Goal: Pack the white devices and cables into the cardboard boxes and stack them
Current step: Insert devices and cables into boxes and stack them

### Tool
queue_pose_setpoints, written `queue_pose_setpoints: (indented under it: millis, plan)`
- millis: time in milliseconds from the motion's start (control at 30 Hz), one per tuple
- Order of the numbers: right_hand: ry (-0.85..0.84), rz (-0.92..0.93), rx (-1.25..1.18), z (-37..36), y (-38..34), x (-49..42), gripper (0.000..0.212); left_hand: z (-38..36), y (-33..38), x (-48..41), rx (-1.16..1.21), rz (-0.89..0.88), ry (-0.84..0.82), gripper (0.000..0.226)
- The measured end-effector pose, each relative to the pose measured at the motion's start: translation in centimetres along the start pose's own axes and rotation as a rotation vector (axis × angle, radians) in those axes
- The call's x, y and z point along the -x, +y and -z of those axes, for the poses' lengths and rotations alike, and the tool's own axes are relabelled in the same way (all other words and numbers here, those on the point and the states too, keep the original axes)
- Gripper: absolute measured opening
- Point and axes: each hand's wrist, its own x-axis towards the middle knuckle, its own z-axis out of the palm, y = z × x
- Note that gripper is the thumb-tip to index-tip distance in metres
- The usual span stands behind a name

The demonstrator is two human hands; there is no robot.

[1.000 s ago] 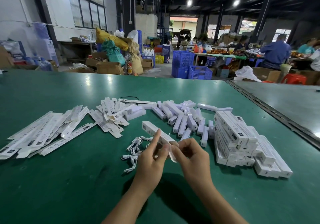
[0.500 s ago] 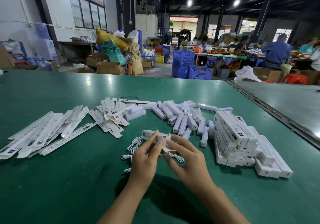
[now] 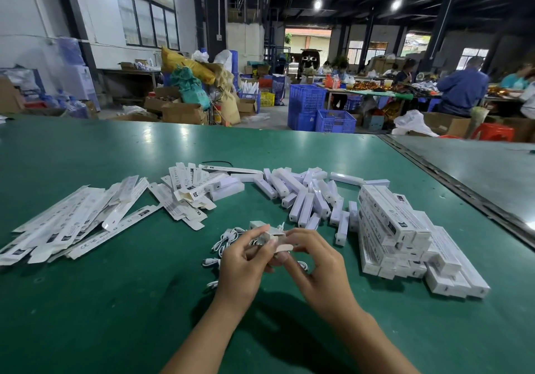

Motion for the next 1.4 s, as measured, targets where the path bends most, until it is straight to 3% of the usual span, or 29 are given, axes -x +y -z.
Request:
queue_pose_setpoints:
  millis: [133,400,633,1067,1400]
  plan:
    - [0.043,-0.014,-0.018,-0.3,0.0,0.0,0.024,0.0,0.3,0.1,0.013,-0.008,0.003,0.026]
    - [0.147,0.056,0.097,-0.3,0.3,0.1,0.014,-0.2,0.7,0.6,0.038,-0.027,-0.054,0.025]
    - [0.190,0.078,0.129,-0.2,0.2,0.0,0.019,-0.3,0.7,0.6,0.041,-0.063,-0.053,0.024]
    - [0.118,0.128,0.177,0.5,0.2,-0.4,0.013,0.3,-0.7,0.1,-0.047,-0.075,-0.018,0.021]
    - [0.069,0.016,-0.008,0.4,0.4,-0.3,0.007,0.6,-0.6,0.3,-0.113,-0.105,-0.128,0.036]
